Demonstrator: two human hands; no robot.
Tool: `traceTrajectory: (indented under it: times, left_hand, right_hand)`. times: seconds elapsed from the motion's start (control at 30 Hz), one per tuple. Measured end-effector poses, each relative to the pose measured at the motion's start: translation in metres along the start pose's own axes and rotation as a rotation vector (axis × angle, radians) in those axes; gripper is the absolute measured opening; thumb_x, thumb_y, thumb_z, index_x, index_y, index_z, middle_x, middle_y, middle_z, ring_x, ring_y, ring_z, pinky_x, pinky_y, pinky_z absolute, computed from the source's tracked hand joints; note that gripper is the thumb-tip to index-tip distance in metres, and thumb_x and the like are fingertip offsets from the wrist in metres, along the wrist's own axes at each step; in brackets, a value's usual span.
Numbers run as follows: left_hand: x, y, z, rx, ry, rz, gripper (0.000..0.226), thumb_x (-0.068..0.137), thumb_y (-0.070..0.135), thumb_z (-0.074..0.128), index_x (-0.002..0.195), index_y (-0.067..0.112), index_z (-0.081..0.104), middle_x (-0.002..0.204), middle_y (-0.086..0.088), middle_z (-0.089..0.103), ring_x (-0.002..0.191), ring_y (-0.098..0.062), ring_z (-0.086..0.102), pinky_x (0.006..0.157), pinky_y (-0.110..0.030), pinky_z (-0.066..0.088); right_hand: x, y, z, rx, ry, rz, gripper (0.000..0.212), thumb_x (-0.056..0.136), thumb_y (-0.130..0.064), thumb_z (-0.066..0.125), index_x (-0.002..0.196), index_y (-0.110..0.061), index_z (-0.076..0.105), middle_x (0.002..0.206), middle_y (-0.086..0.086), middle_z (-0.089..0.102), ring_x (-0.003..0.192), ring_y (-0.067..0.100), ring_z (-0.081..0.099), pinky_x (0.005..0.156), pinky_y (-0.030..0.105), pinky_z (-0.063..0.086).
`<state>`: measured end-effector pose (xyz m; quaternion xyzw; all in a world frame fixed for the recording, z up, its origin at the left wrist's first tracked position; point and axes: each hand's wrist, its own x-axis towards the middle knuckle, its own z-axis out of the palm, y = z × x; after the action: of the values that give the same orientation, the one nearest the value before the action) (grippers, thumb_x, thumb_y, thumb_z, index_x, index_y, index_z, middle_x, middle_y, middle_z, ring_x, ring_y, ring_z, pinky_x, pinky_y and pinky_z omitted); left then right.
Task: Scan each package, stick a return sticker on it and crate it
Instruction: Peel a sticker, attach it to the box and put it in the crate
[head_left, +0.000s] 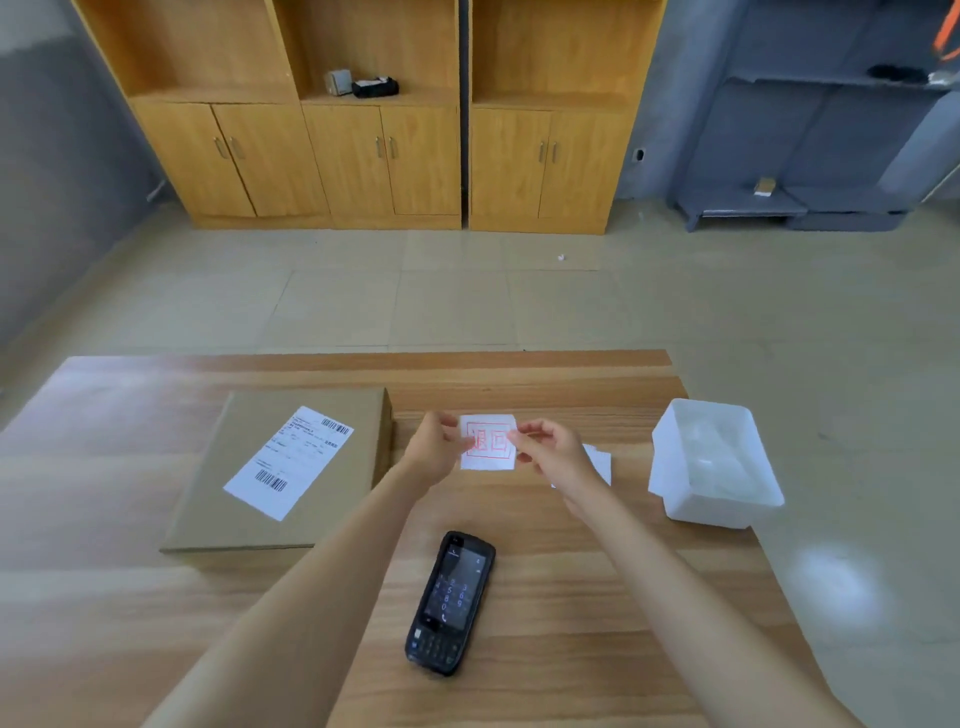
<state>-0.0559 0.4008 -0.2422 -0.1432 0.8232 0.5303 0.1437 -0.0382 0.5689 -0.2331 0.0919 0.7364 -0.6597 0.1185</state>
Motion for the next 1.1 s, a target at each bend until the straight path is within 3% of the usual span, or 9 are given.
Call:
traceTrajectory:
  times: [0.13, 0.23, 0.3, 0.4, 0.5, 0.6, 0.77, 0.87, 1.1]
  left_hand:
    - [-0.017, -0.019, -0.027, -0.153, 0.107, -0.037, 0.023, 0.088, 0.004, 0.064, 0.107, 0.004, 0.051, 0.078, -0.001, 0.053, 0.06, -0.015, 0.053, 0.055, -0.021, 0.048]
    - [-0.027, -0.04, -0.052, -0.22, 0.113, -0.079, 0.017, 0.088, 0.004, 0.063, 0.101, 0.005, 0.052, 0.079, -0.008, 0.059, 0.07, -0.022, 0.056, 0.07, -0.033, 0.051]
    - [-0.032, -0.053, -0.071, -0.244, 0.13, -0.105, 0.014, 0.088, 0.006, 0.062, 0.095, 0.009, 0.051, 0.083, -0.008, 0.061, 0.069, -0.018, 0.058, 0.066, -0.028, 0.048]
    - [-0.035, -0.068, -0.097, -0.248, 0.179, -0.137, 0.021, 0.087, 0.007, 0.063, 0.083, 0.017, 0.044, 0.082, -0.004, 0.061, 0.069, -0.013, 0.059, 0.061, -0.025, 0.043]
    - [-0.034, -0.085, -0.122, -0.212, 0.238, -0.174, 0.028, 0.084, 0.012, 0.066, 0.079, 0.02, 0.04, 0.083, -0.004, 0.062, 0.075, -0.019, 0.056, 0.063, -0.027, 0.04]
    - [-0.033, -0.101, -0.144, -0.165, 0.265, -0.202, 0.034, 0.08, 0.015, 0.071, 0.076, 0.021, 0.038, 0.085, -0.003, 0.061, 0.075, -0.02, 0.051, 0.06, -0.026, 0.037]
    - [-0.03, -0.119, -0.167, -0.063, 0.259, -0.195, 0.037, 0.077, 0.013, 0.073, 0.073, 0.019, 0.037, 0.075, 0.003, 0.054, 0.06, -0.011, 0.044, 0.054, -0.022, 0.031]
    - [-0.026, -0.128, -0.174, 0.009, 0.231, -0.18, 0.036, 0.078, 0.015, 0.072, 0.073, 0.019, 0.037, 0.074, 0.006, 0.054, 0.058, -0.009, 0.043, 0.053, -0.023, 0.031]
    - [-0.015, -0.142, -0.18, 0.138, 0.17, -0.146, 0.029, 0.078, 0.019, 0.07, 0.081, 0.017, 0.041, 0.09, 0.002, 0.066, 0.068, -0.013, 0.05, 0.059, -0.025, 0.035]
  right_hand:
    - [0.0, 0.004, 0.029, 0.056, -0.061, 0.065, 0.018, 0.09, -0.016, 0.064, 0.107, -0.008, 0.062, 0.087, -0.003, 0.063, 0.067, 0.007, 0.056, 0.052, 0.007, 0.04]
    - [-0.002, 0.007, 0.058, 0.059, -0.046, 0.091, 0.015, 0.09, -0.014, 0.064, 0.104, -0.007, 0.062, 0.087, 0.0, 0.064, 0.068, 0.008, 0.054, 0.048, 0.006, 0.039]
    - [-0.003, 0.008, 0.08, 0.053, -0.019, 0.096, 0.01, 0.09, -0.011, 0.063, 0.1, -0.007, 0.062, 0.087, 0.002, 0.063, 0.067, 0.008, 0.053, 0.047, 0.005, 0.039]
    - [-0.005, 0.014, 0.114, 0.05, 0.02, 0.114, 0.012, 0.089, -0.009, 0.064, 0.1, -0.005, 0.063, 0.083, 0.001, 0.063, 0.066, 0.005, 0.053, 0.059, 0.009, 0.044]
    - [-0.007, 0.02, 0.148, 0.037, 0.068, 0.121, 0.016, 0.085, -0.009, 0.068, 0.099, -0.002, 0.067, 0.076, -0.004, 0.063, 0.065, 0.005, 0.055, 0.064, 0.013, 0.043]
    - [-0.013, 0.025, 0.176, -0.006, 0.128, 0.108, 0.012, 0.083, -0.012, 0.071, 0.095, -0.008, 0.068, 0.082, 0.0, 0.067, 0.076, 0.012, 0.059, 0.069, 0.018, 0.043]
    - [-0.02, 0.03, 0.204, -0.165, 0.16, 0.072, 0.036, 0.086, -0.018, 0.069, 0.119, -0.013, 0.059, 0.08, -0.004, 0.062, 0.076, 0.009, 0.056, 0.072, 0.023, 0.039]
    - [-0.02, 0.034, 0.214, -0.216, 0.184, 0.048, 0.029, 0.085, -0.017, 0.069, 0.11, -0.018, 0.057, 0.077, -0.003, 0.062, 0.069, 0.006, 0.055, 0.062, 0.02, 0.039]
    - [-0.02, 0.049, 0.232, -0.277, 0.238, 0.043, 0.018, 0.084, -0.016, 0.068, 0.095, -0.018, 0.054, 0.073, -0.004, 0.061, 0.064, 0.007, 0.053, 0.062, 0.027, 0.04]
